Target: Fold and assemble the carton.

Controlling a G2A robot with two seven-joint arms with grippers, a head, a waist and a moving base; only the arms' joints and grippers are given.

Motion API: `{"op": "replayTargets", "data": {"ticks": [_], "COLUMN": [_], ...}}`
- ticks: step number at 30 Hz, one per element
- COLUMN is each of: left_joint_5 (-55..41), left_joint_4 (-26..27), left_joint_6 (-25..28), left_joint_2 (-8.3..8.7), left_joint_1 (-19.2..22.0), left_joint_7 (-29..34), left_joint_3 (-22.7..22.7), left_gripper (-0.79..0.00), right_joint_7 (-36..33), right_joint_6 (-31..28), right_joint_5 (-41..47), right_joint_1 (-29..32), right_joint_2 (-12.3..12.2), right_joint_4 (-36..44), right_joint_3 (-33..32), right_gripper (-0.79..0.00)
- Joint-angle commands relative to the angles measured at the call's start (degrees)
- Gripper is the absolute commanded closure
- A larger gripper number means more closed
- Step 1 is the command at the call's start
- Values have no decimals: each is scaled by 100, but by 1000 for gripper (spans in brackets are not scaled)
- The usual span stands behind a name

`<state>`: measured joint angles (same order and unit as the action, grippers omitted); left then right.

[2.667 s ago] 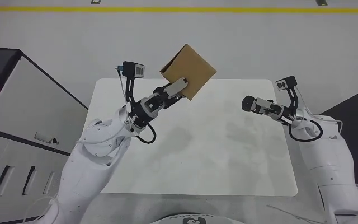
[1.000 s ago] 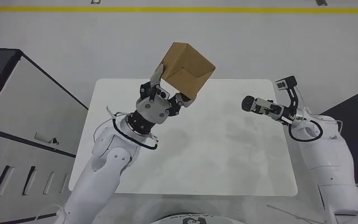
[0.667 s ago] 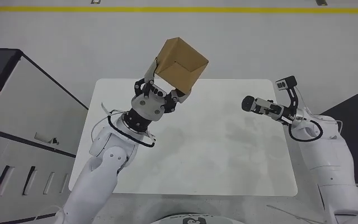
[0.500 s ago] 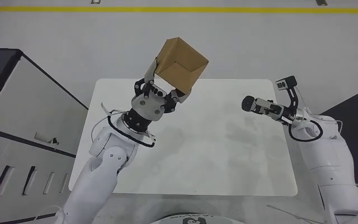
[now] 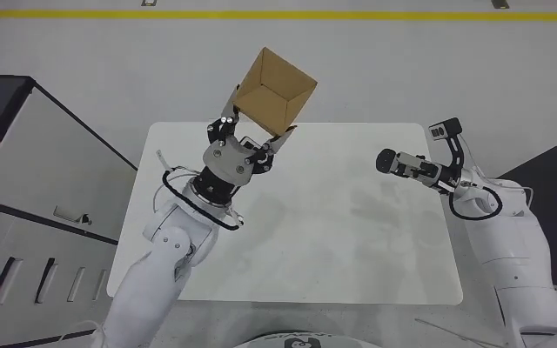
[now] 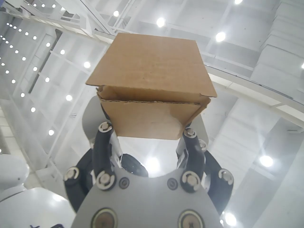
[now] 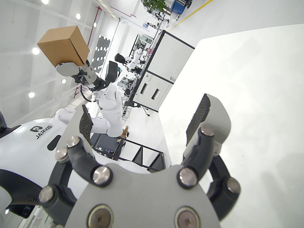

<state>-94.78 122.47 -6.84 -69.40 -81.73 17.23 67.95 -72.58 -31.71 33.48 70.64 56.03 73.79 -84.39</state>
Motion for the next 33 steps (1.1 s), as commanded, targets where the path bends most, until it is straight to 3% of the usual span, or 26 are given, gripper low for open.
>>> {"op": "replayTargets", "data": {"ticks": [1,21,29,33], "left_joint_5": [-114,-2215,-2265,-1855], "left_joint_4": [2,-68,-65,-67], "left_joint_6": [24,359,333,280], "left_joint_2": [-16,-243,-288,-290], "left_joint_1": [19,94,54,46], "left_joint_7": [-19,-425,-550,-568], "left_joint_3": [12,-34,-1,32], "left_gripper": [0,0,0,0], "right_joint_7": [0,0,0,0], "right_joint_6": [0,0,0,0], "right_joint_5": [0,0,0,0], "right_joint_1": [0,0,0,0], "right_joint_2": [0,0,0,0], "right_joint_4": [0,0,0,0], "right_joint_3": [0,0,0,0], "right_gripper": [-785,-785,-785,-785]}}
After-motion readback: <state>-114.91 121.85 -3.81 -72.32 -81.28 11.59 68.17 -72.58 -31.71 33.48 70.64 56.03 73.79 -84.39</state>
